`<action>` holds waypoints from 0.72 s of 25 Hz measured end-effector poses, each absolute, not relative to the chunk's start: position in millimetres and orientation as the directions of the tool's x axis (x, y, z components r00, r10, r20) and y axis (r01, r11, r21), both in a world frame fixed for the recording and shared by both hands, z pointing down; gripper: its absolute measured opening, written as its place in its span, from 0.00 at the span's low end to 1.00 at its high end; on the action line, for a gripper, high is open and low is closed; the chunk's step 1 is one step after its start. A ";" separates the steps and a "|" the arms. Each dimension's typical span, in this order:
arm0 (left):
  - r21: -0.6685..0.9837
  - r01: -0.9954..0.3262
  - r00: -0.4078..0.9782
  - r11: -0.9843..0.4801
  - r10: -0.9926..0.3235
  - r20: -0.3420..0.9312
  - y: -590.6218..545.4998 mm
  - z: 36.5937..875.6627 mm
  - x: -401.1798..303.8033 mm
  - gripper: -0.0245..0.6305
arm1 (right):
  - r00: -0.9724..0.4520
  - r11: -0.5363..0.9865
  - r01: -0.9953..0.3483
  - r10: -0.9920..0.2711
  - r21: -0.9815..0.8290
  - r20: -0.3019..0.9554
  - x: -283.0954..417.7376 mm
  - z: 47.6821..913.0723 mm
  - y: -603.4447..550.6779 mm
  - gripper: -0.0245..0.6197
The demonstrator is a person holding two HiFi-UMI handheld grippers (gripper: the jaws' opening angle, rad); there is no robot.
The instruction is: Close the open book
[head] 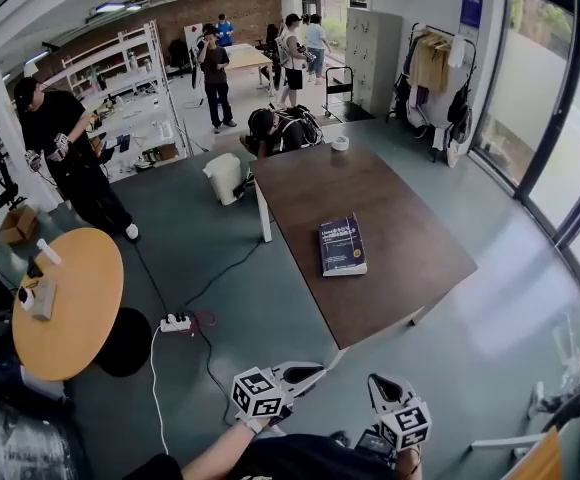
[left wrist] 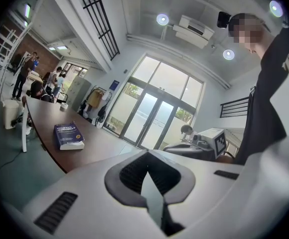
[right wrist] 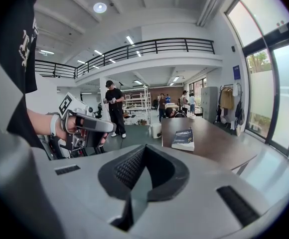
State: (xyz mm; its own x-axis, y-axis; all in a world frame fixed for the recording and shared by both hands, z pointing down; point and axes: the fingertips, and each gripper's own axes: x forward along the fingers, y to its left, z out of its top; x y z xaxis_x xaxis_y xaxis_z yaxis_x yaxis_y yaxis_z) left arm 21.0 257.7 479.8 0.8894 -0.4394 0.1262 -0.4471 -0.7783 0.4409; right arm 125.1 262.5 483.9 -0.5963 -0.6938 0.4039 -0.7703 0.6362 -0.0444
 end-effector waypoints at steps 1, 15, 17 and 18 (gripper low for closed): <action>0.441 -0.448 0.889 -0.778 -0.440 0.126 257.4 478.7 20.9 0.04 | -0.594 0.635 -0.771 -0.696 -0.041 0.403 125.1 481.9 261.6 0.02; 0.432 -0.449 0.890 -0.782 -0.435 0.137 257.4 480.2 12.8 0.04 | -0.616 0.659 -0.752 -0.684 -0.033 0.391 111.0 486.1 261.3 0.02; 0.432 -0.451 0.889 -0.781 -0.437 0.137 254.9 479.7 13.4 0.04 | -0.611 0.655 -0.755 -0.684 -0.035 0.397 113.4 487.1 258.9 0.02; 0.432 -0.452 0.888 -0.780 -0.439 0.135 253.5 479.4 13.6 0.04 | -0.609 0.653 -0.757 -0.686 -0.034 0.399 114.2 487.6 257.4 0.02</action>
State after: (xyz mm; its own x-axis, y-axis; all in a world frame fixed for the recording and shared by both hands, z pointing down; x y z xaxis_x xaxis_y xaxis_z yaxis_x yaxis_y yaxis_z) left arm 13.6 253.5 479.4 0.8883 -0.4389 0.1354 -0.4516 -0.7805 0.4324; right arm 114.2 257.4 487.6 -0.6093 -0.6856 0.3985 -0.7569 0.6526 -0.0345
